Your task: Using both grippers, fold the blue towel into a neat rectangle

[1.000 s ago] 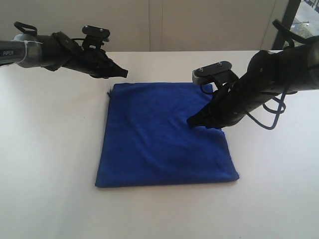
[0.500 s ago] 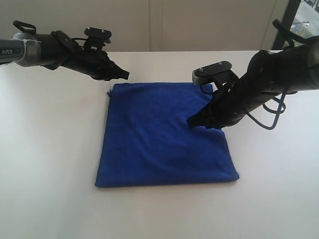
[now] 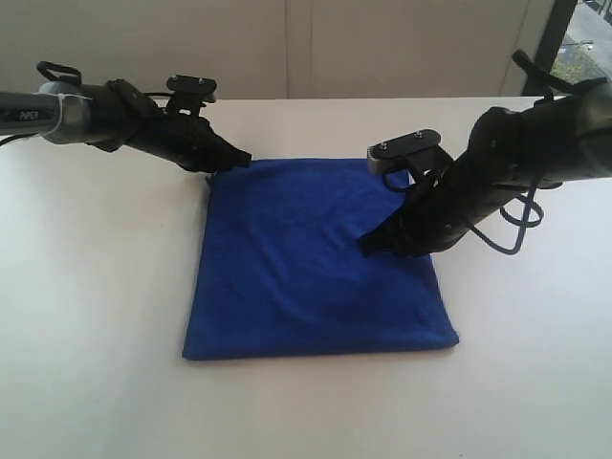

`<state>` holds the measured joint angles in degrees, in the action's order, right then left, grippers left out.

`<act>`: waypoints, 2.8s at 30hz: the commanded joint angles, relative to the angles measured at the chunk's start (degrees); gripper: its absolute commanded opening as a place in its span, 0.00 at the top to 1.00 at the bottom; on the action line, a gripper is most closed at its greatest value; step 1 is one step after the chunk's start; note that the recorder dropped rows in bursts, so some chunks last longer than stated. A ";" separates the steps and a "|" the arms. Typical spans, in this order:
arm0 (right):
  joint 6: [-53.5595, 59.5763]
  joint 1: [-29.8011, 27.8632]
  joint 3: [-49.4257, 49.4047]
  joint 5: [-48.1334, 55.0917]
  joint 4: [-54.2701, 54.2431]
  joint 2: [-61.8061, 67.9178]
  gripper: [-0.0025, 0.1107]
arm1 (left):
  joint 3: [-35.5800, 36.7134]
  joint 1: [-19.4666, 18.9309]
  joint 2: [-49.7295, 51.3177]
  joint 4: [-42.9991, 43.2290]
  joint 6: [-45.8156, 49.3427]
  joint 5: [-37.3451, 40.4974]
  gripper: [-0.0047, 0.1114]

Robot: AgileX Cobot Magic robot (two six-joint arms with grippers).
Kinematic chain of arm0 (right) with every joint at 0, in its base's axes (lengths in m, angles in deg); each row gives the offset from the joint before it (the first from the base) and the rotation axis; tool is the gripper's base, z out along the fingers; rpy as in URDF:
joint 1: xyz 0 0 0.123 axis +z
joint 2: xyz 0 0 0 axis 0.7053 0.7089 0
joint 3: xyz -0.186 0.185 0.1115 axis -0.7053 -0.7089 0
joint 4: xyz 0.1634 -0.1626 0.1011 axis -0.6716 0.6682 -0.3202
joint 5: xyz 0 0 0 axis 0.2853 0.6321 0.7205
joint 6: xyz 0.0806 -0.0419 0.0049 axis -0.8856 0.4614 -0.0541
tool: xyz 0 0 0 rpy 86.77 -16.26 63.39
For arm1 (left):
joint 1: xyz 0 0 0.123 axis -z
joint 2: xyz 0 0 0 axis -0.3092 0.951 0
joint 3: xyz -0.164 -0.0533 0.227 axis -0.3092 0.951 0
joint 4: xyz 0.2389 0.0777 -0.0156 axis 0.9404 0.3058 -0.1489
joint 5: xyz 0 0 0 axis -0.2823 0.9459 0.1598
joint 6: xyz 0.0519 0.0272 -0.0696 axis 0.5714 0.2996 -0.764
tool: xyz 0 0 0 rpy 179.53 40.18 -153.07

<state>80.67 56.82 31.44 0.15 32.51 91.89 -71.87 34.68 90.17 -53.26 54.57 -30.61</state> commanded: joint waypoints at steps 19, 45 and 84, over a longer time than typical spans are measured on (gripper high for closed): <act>0.27 -0.15 0.21 -0.03 0.14 0.46 0.98 | -0.10 0.06 1.71 -1.62 -0.03 -4.59 0.96; -8.29 -7.04 4.78 5.77 0.64 -5.50 0.98 | -0.10 0.06 -11.45 8.24 -2.89 28.41 0.96; -10.40 -6.91 17.20 5.05 0.08 13.24 0.83 | 11.84 4.10 -11.45 10.84 -3.81 33.59 0.96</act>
<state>70.58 50.10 48.42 5.00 32.75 104.72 -60.48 38.66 79.43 -42.26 50.78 2.38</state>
